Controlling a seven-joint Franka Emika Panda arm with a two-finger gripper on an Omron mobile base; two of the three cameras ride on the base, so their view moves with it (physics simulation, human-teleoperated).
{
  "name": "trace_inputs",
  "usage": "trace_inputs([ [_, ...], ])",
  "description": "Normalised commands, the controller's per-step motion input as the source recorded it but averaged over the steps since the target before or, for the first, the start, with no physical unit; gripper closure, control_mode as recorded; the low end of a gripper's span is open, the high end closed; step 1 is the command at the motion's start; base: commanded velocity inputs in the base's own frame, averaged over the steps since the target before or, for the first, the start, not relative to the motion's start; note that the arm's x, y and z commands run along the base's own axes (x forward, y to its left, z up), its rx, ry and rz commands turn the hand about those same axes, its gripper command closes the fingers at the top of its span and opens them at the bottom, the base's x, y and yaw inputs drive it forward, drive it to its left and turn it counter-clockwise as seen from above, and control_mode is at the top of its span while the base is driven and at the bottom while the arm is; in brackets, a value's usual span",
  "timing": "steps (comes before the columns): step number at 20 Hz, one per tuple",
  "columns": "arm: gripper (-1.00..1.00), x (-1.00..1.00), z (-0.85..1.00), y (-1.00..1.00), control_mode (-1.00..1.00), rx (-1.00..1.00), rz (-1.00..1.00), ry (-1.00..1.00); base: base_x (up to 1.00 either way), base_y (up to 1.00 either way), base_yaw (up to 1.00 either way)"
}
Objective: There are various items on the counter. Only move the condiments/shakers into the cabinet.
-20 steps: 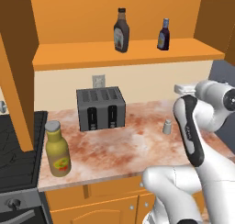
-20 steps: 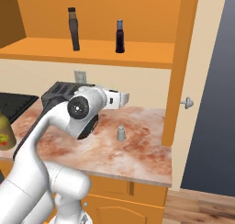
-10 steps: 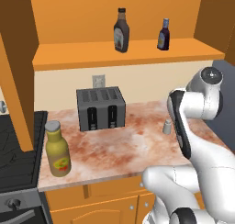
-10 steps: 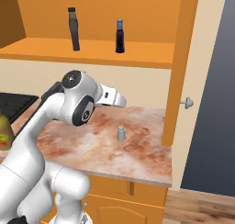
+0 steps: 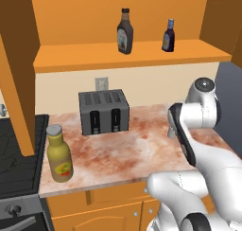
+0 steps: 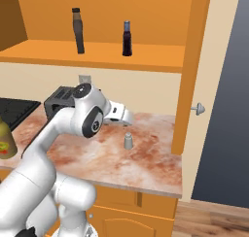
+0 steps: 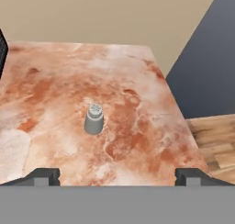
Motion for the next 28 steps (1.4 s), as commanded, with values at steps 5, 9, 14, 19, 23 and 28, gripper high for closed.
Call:
trace_inputs([
  [5, -1.0, 0.26, -0.66, 0.0, -1.0, 0.0, 0.0, 0.17, 0.0, 0.0, 0.0],
  [9, -1.0, 0.34, -0.56, 0.0, -1.0, 0.02, 0.0, 0.19, 0.0, 0.0, 0.0],
  [14, -1.0, 0.43, -0.45, -0.05, -1.0, 0.11, 0.01, 0.15, 0.0, 0.0, 0.0],
  [19, -1.0, 0.42, -0.29, -0.19, -1.0, 0.17, 0.06, 0.08, 0.0, 0.0, 0.0],
  [23, -1.0, 0.09, -0.19, -0.11, -1.0, 0.03, 0.02, 0.0, 0.0, 0.0, 0.0],
  [28, -1.0, 0.0, -0.21, 0.0, -1.0, 0.0, 0.0, -0.04, 0.0, 0.0, 0.0],
])
